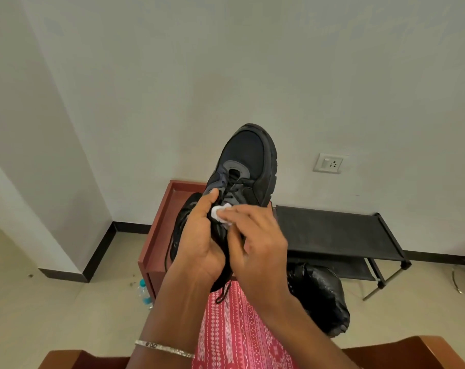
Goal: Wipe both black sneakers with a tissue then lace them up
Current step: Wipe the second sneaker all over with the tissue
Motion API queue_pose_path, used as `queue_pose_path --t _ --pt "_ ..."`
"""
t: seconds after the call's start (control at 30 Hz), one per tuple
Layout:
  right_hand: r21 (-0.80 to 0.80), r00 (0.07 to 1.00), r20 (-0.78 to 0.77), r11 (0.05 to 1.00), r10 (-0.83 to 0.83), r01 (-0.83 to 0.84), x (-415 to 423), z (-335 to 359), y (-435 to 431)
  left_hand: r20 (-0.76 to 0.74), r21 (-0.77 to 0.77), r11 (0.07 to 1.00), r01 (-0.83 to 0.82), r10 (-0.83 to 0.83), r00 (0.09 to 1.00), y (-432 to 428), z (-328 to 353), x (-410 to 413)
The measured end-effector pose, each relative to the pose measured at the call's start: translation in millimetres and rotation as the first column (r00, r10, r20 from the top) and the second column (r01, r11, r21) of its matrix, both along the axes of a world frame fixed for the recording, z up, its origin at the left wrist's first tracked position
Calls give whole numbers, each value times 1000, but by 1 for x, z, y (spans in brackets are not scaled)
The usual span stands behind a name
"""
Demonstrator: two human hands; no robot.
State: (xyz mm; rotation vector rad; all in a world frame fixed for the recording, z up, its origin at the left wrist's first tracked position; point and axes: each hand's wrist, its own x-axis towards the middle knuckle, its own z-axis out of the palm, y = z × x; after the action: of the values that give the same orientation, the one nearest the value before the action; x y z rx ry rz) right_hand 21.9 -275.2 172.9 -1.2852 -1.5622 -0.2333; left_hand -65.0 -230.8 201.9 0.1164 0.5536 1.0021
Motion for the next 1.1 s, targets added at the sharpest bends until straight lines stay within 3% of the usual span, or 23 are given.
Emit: queue_pose_path --t 0.1,0.2,0.37,0.57,0.7,0.83,1.0,1.1 --pt "-8 999 37 1000 17 -17 5 -5 1 -38 -33 999 -1 -1 999 -2 -2 1" --pt "51 987 127 994 -101 96 27 8 22 -87 46 999 -7 10 996 -7 1 7" --pt "126 979 71 975 -192 182 43 22 35 -136 133 991 -21 39 990 -7 7 7" --pt "103 990 142 995 -23 9 12 4 14 -94 49 998 -48 52 994 -5 10 -1" --pt "166 967 223 982 -124 88 38 20 39 -109 79 996 -50 58 992 -5 17 -1" --pt "193 971 125 965 -205 179 48 30 49 -151 106 993 -57 73 986 -1 18 1" --pt "181 964 254 983 -73 27 19 13 30 -137 76 995 -64 74 988 0 18 -3" --pt "192 948 308 981 -82 22 34 18 39 -144 84 995 -62 74 987 -1 19 -3"
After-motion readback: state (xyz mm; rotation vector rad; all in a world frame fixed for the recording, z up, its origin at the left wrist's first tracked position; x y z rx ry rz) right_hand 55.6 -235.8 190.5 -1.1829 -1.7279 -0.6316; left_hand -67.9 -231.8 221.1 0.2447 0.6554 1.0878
